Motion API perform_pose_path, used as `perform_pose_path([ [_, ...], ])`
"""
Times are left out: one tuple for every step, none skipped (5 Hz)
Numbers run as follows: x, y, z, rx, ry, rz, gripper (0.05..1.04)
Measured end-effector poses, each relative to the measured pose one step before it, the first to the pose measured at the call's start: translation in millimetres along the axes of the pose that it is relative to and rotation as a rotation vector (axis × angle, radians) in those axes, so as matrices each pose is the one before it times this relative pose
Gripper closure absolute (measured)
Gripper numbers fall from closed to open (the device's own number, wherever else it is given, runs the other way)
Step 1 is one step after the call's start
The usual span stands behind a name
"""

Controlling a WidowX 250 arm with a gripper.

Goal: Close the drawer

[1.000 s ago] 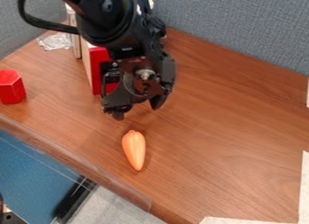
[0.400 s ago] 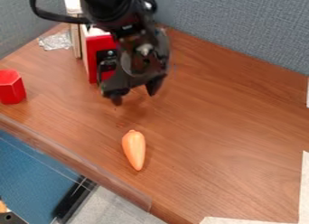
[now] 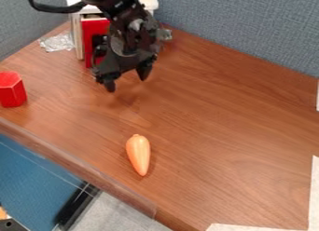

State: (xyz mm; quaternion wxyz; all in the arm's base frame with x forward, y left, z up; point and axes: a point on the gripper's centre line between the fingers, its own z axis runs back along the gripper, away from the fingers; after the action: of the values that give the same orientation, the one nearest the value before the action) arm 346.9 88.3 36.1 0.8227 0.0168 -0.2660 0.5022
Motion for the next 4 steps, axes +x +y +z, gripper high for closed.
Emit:
perform_pose_path([
  [13.12, 1.1, -12.84, 0.0148, 0.0088, 0.0247, 0.084],
  [2.81, -1.87, -4.64, 0.0058, 0.0121, -0.0016, 0.084],
  [-0.99, 0.5, -0.36, -0.0044, 0.015, -0.0105, 0.084],
  [-1.95, 3.77, 22.44, -0.0401, 0.0256, -0.0163, 0.084],
])
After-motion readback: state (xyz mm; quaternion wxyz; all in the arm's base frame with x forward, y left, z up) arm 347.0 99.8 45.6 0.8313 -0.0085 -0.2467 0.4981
